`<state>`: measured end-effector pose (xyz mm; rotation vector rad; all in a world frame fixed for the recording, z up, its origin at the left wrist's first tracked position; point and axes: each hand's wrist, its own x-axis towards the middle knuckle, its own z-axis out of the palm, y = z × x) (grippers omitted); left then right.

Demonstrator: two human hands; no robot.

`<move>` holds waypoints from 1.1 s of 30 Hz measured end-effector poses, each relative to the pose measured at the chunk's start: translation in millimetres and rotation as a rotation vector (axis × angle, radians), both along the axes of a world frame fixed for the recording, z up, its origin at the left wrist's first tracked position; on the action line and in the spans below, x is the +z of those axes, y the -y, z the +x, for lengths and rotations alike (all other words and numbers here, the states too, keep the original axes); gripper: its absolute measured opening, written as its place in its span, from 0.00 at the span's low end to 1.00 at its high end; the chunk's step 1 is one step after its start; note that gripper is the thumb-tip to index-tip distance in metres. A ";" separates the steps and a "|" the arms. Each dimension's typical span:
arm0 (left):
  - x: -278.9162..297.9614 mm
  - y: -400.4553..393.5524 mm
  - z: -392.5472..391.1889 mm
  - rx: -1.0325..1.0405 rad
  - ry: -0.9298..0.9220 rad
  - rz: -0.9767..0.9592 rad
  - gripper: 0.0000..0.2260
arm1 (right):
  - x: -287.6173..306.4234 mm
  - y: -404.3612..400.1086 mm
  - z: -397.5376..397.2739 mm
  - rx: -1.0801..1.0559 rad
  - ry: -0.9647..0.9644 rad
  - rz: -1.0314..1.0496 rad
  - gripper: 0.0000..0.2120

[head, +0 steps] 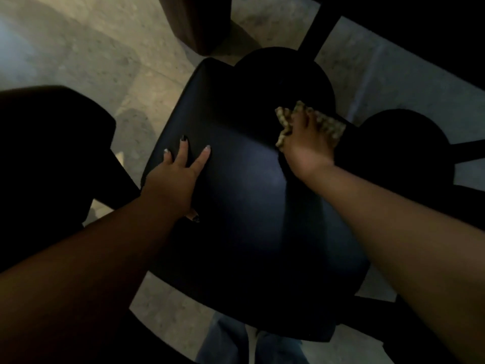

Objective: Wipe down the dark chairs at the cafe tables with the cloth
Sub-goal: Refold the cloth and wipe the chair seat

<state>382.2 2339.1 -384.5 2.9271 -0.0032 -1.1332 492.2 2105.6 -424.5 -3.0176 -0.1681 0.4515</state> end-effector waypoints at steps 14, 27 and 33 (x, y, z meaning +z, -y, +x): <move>2.1 4.3 -2.6 0.037 -0.079 0.014 0.67 | 9.4 -30.2 63.8 -0.017 0.191 0.166 0.17; -2.0 -1.1 -1.5 0.020 0.010 0.032 0.46 | -1.4 -40.6 -22.5 0.878 -0.029 0.147 0.12; -5.3 5.3 -0.1 0.061 0.023 0.061 0.43 | -13.0 -111.4 28.3 -0.062 0.257 -0.017 0.21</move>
